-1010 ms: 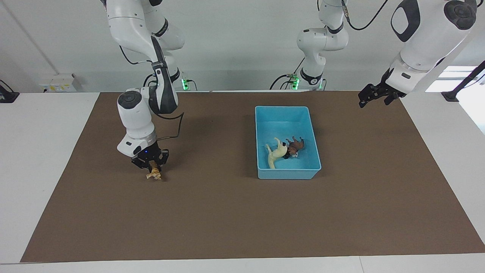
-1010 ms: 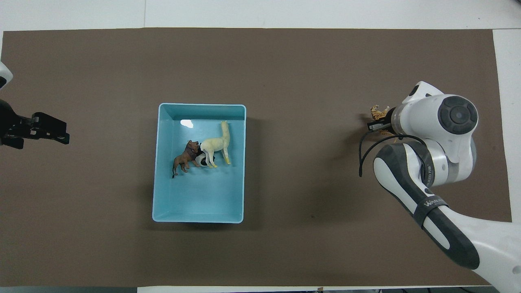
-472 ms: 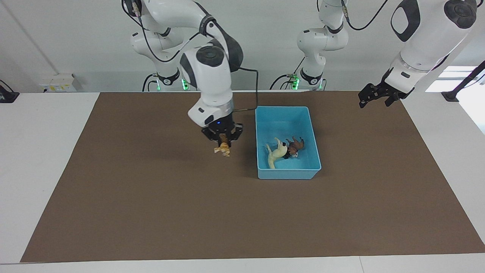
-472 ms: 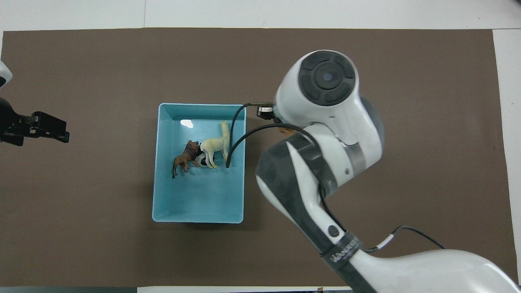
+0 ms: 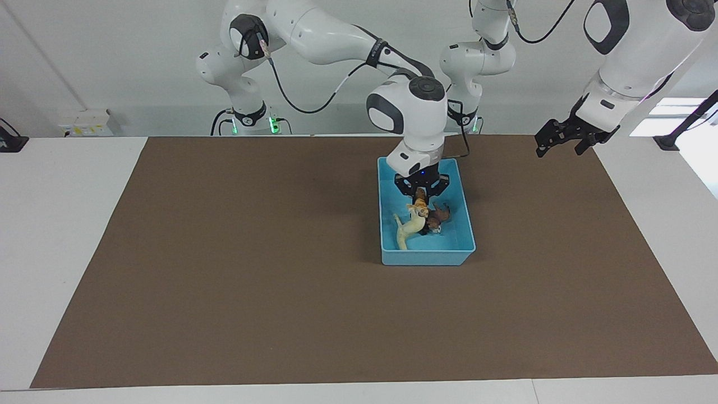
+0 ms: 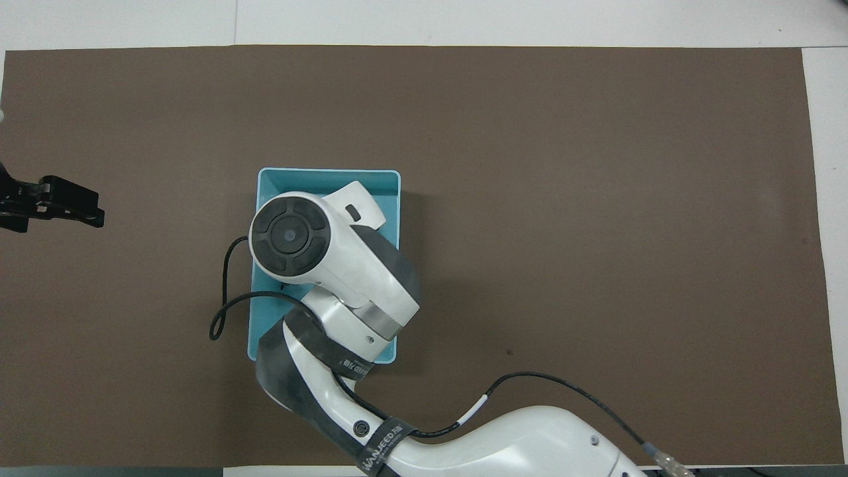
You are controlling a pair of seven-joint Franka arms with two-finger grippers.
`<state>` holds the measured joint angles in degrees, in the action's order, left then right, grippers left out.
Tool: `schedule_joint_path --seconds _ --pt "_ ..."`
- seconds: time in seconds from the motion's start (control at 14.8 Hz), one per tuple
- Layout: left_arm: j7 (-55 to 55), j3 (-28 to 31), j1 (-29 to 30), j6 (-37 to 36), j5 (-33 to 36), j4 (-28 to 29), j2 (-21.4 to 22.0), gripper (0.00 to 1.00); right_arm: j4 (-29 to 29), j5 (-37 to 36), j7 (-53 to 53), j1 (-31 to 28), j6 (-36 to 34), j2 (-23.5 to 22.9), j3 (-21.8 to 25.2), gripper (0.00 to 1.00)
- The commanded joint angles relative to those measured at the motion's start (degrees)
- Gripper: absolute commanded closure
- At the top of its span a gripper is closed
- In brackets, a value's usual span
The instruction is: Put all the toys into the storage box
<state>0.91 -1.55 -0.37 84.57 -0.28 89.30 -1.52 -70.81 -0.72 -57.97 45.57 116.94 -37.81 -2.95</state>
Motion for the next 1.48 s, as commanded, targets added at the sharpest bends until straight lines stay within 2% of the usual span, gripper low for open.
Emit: schedule_joint_path --seconds 0.0,0.27,0.4,0.54,0.74,0.88,1.15,1.28,1.41 --pt "-1.2 -0.6 0.9 1.0 0.0 -0.6 -0.4 0.0 -2.0 0.3 -4.5 1.6 2.2 0.3 0.5 0.01" --pt "-1.2 -0.6 0.8 0.9 0.0 -0.4 -0.3 0.0 -1.3 -0.9 -6.6 1.8 -0.4 1.2 0.8 0.0" --pt "-1.2 -0.2 0.2 0.8 0.0 -0.4 -0.2 0.0 -1.4 -3.4 -6.1 0.1 -0.7 3.6 1.2 0.0" --pt "-0.8 -0.4 0.3 0.9 0.0 -0.4 -0.2 0.0 -2.0 -4.3 -4.8 -4.0 -4.4 8.2 1.9 0.0" --pt "-1.1 -0.4 0.3 1.4 0.0 0.1 0.2 0.0 -3.0 -4.2 11.5 -13.1 -9.2 14.3 1.9 0.0" --pt "-1.1 -0.4 0.4 1.3 0.0 0.3 0.3 0.0 -3.2 -4.1 23.2 -19.2 -10.4 16.4 1.8 0.0" --pt "-1.2 -0.5 0.6 1.6 -0.1 0.2 0.2 0.0 -4.1 -3.4 34.9 -31.7 -13.0 20.5 1.7 0.0" --pt "-1.2 -0.4 0.6 2.0 -0.6 0.2 0.2 0.0 -4.1 -3.4 43.2 -36.1 -17.9 22.6 1.8 0.0" --pt "-1.4 -0.5 0.7 2.6 -0.6 0.2 0.2 0.0 -4.3 -3.3 46.3 -39.5 -24.8 25.0 1.8 0.0"
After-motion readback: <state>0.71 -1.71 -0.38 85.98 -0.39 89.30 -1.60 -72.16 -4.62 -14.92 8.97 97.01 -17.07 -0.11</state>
